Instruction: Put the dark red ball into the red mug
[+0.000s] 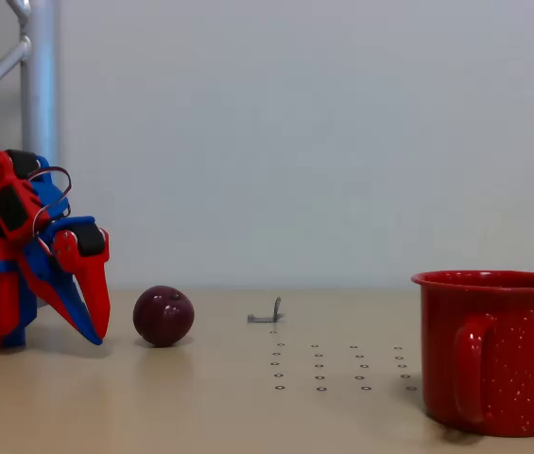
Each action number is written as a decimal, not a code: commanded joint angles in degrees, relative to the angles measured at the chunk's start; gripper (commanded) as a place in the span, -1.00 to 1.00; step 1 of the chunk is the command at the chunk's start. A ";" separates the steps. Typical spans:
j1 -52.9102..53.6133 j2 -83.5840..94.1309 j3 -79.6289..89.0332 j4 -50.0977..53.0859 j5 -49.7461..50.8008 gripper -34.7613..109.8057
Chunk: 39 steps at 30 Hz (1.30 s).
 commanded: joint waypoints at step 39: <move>-0.09 -43.95 -53.35 6.33 -55.11 0.08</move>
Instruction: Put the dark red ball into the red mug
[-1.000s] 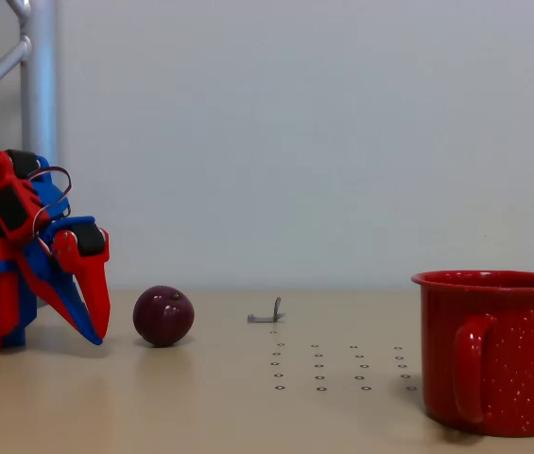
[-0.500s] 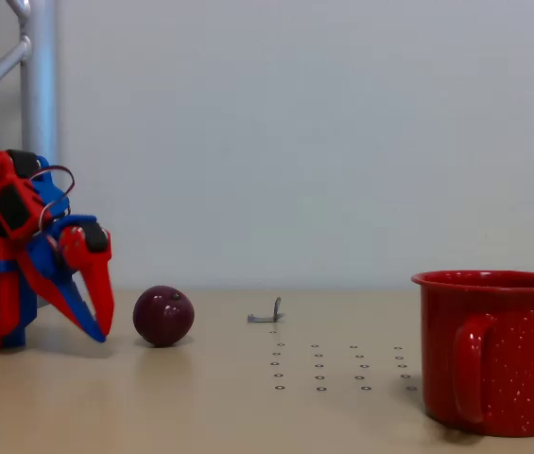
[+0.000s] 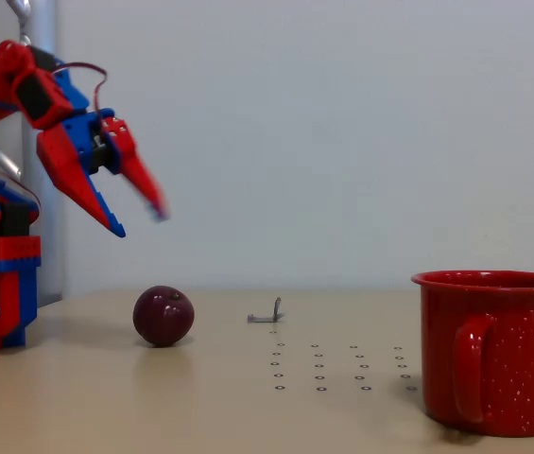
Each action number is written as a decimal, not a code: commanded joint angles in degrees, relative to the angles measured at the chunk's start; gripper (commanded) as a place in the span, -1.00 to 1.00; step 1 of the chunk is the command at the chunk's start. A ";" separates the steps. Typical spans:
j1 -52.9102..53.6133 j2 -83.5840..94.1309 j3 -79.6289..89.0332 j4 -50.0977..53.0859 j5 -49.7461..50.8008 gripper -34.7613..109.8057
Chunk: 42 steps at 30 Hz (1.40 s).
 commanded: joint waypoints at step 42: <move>-2.20 -16.17 12.39 -34.19 -45.53 0.22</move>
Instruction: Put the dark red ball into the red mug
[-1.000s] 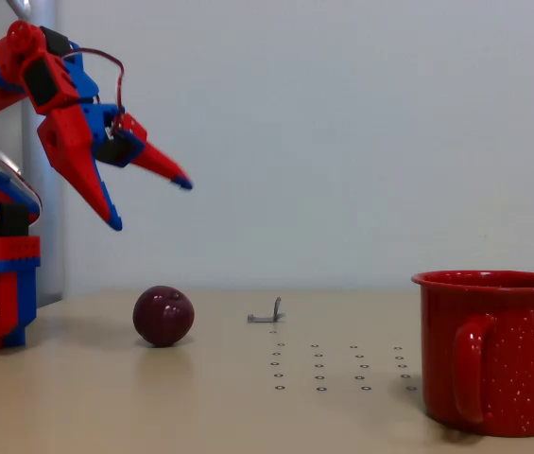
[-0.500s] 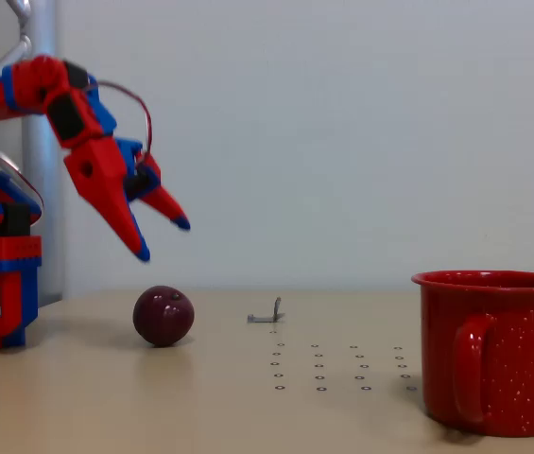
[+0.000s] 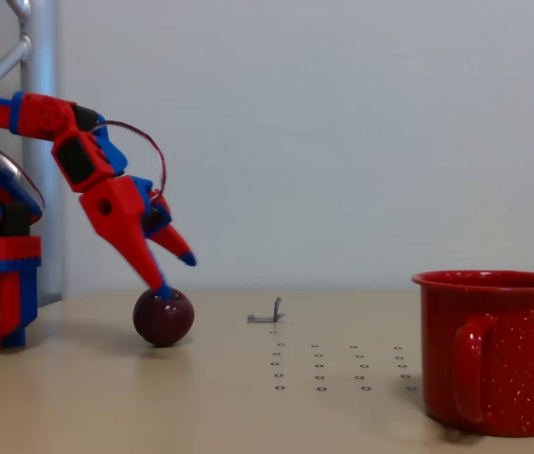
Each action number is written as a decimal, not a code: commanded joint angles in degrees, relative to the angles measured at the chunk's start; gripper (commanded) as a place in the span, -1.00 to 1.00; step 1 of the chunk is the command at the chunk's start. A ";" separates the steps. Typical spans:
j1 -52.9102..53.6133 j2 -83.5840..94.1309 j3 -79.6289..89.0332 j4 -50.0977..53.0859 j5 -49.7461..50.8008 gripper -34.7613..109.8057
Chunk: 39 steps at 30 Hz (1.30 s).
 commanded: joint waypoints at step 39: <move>-12.74 -9.67 -6.33 14.50 10.11 0.19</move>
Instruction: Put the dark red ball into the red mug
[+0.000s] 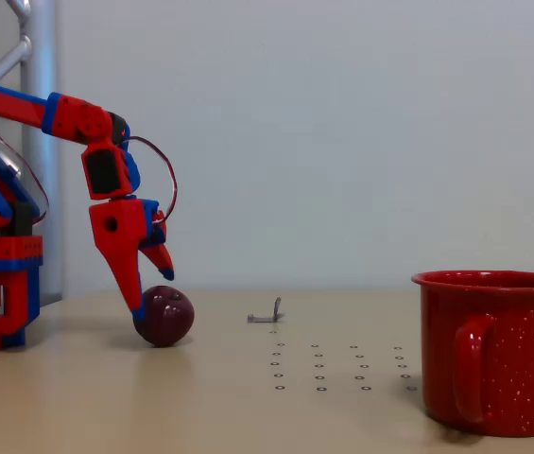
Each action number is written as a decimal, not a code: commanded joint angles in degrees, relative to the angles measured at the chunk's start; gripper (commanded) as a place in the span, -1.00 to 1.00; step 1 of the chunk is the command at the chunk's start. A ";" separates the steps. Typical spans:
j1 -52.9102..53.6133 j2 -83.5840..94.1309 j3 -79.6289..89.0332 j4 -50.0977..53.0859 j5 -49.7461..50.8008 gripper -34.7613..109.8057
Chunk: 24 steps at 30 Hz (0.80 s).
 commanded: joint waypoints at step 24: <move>-1.67 -11.60 -8.61 -5.80 3.43 0.08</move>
